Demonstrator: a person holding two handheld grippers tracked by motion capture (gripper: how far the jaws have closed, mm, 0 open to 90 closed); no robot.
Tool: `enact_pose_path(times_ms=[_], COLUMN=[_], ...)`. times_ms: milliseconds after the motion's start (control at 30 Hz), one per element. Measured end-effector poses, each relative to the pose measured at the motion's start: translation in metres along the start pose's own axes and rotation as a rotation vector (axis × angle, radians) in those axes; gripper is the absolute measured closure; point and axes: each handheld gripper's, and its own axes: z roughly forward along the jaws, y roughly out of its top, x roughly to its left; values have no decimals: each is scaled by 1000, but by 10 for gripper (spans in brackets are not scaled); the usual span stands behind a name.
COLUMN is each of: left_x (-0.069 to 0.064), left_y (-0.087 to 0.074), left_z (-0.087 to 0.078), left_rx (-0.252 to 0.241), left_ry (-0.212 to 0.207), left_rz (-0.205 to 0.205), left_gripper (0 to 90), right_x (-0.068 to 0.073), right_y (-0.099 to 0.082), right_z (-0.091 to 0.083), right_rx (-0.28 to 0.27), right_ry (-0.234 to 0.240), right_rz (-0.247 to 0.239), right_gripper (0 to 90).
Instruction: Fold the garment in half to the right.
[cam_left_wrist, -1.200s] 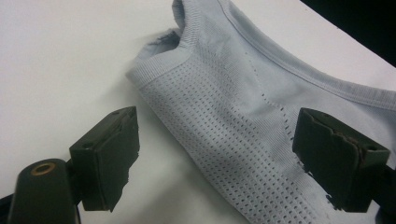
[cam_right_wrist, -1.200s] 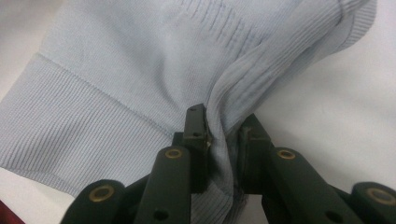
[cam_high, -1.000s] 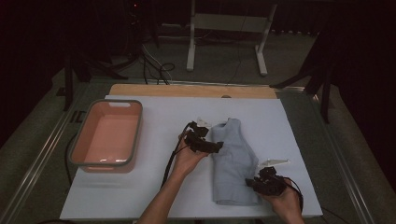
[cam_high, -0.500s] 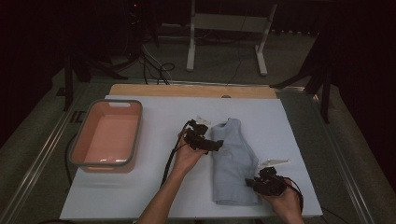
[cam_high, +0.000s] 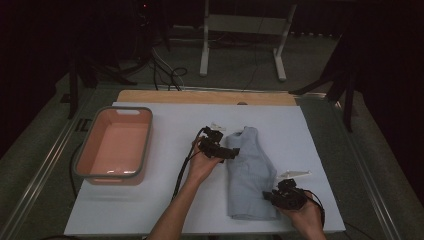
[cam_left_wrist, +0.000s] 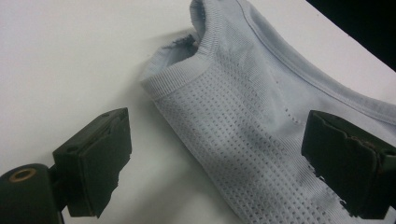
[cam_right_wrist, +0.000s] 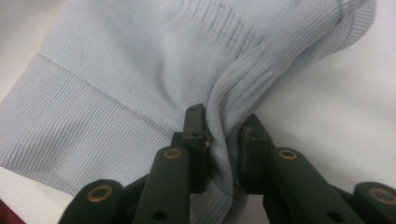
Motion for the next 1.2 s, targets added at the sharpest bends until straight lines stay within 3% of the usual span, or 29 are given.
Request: enact_pose_path(times_ms=[633, 1200], left_x=[-4, -4], left_y=[10, 10], left_z=[8, 16], left_rx=[-45, -46], left_ry=[4, -2], left_rz=[32, 12], left_gripper=[74, 49], right_x=[0, 0], right_y=[0, 0], right_z=[0, 0], right_rx=[0, 1], right_ry=[3, 2], right_rz=[1, 1], right_gripper=[761, 760])
